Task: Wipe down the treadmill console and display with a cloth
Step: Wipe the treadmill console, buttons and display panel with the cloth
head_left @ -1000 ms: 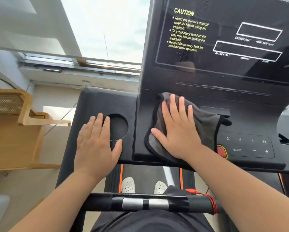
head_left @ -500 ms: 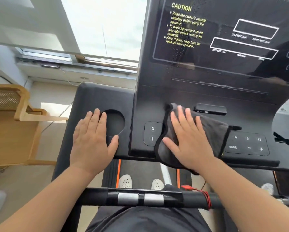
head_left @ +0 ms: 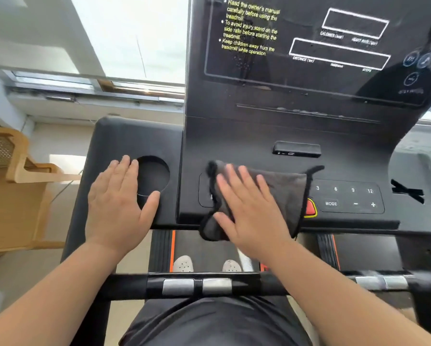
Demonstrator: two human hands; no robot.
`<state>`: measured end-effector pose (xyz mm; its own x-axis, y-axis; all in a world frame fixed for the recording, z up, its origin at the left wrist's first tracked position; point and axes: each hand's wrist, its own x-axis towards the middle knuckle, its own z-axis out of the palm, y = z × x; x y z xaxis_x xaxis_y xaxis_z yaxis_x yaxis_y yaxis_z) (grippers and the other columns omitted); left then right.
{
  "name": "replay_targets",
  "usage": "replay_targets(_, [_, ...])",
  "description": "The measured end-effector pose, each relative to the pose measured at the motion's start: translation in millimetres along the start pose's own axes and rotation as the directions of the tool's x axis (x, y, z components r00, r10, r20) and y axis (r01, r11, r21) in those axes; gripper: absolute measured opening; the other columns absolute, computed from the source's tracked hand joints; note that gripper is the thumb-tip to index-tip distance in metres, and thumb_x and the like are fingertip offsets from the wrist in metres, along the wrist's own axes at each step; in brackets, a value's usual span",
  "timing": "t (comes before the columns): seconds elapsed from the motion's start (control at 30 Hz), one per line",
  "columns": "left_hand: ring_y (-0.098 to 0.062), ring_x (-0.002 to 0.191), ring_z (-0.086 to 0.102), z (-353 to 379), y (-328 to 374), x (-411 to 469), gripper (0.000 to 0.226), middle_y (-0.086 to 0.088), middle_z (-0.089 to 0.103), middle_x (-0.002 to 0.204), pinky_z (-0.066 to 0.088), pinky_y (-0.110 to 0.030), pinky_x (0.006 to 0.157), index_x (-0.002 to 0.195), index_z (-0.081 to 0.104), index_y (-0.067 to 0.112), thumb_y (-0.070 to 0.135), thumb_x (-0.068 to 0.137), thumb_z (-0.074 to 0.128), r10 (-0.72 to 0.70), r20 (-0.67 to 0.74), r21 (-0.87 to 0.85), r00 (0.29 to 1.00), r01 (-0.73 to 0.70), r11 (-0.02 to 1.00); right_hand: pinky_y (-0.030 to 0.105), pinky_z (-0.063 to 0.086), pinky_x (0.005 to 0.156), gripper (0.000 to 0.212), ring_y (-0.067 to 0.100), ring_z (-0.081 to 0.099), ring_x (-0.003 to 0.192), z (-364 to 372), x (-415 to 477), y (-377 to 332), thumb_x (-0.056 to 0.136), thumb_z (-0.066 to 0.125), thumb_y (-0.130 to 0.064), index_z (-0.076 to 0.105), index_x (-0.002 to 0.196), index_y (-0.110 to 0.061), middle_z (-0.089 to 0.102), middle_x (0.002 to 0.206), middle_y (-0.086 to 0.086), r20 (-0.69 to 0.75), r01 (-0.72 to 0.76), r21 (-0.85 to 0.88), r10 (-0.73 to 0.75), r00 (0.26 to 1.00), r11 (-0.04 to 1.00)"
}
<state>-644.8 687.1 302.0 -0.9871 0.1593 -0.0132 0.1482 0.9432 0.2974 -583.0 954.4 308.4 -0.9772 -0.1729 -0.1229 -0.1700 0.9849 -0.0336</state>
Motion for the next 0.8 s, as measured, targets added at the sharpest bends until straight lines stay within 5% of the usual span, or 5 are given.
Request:
replay_targets(0.2, [-0.032, 0.153, 0.025, -1, 1, -1, 0.075, -0.013, 0.031, 0.164, 0.018, -0.050, 0.124, 0.156, 0.032, 0.010, 0.055, 0.095, 0.034, -0.004, 0.009, 0.018, 1.000, 0.004, 1.000, 0.062, 0.013, 0.125, 0.086, 0.039, 0.007, 0.157, -9, 2, 31, 0.098, 0.018, -0.066, 0.017, 0.162, -0.008, 0.011, 0.171, 0.018, 0.014, -0.355, -0.033, 0.356, 0.935, 0.934])
replay_targets(0.4, [-0.032, 0.153, 0.025, -2, 1, -2, 0.073, -0.014, 0.032, 0.163, 0.018, -0.050, 0.124, 0.155, 0.034, 0.009, 0.052, 0.096, 0.036, 0.002, -0.003, 0.010, 1.000, -0.002, 1.000, 0.055, 0.000, 0.127, 0.082, 0.029, -0.008, 0.159, -6, 21, -72, 0.100, 0.029, -0.065, 0.011, 0.165, -0.017, -0.004, 0.173, 0.007, 0.030, 0.072, 0.015, -0.072, 0.997, 0.997])
replay_targets(0.5, [-0.032, 0.153, 0.025, -3, 2, -3, 0.073, -0.014, 0.032, 0.163, 0.019, -0.050, 0.124, 0.155, 0.034, 0.009, 0.052, 0.096, 0.036, -0.001, -0.003, 0.000, 1.000, 0.001, 1.000, 0.052, 0.005, 0.128, 0.081, 0.026, -0.002, 0.159, -2, 9, -65, 0.099, 0.032, -0.065, 0.016, 0.164, -0.019, 0.002, 0.173, 0.003, 0.015, 0.164, 0.035, -0.164, 0.986, 0.986])
replay_targets(0.63, [-0.032, 0.154, 0.023, -3, 3, -2, 0.074, -0.013, 0.031, 0.164, 0.018, -0.050, 0.125, 0.156, 0.032, 0.010, 0.053, 0.096, 0.034, -0.002, 0.004, -0.007, 1.000, 0.002, 1.000, 0.054, 0.011, 0.127, 0.087, 0.030, 0.005, 0.159, -2, -15, 12, 0.096, 0.027, -0.069, 0.019, 0.163, -0.014, 0.009, 0.172, 0.010, 0.017, -0.137, 0.007, 0.137, 0.990, 0.991])
replay_targets(0.8, [-0.030, 0.155, 0.020, -5, 4, -2, 0.074, -0.012, 0.028, 0.165, 0.015, -0.049, 0.126, 0.157, 0.030, 0.011, 0.054, 0.096, 0.032, -0.002, 0.012, -0.032, 1.000, 0.003, 0.999, 0.064, 0.019, 0.122, 0.094, 0.045, 0.014, 0.154, -8, -19, 58, 0.096, 0.017, -0.071, 0.023, 0.160, -0.003, 0.018, 0.167, 0.026, 0.013, -0.489, -0.023, 0.490, 0.872, 0.872])
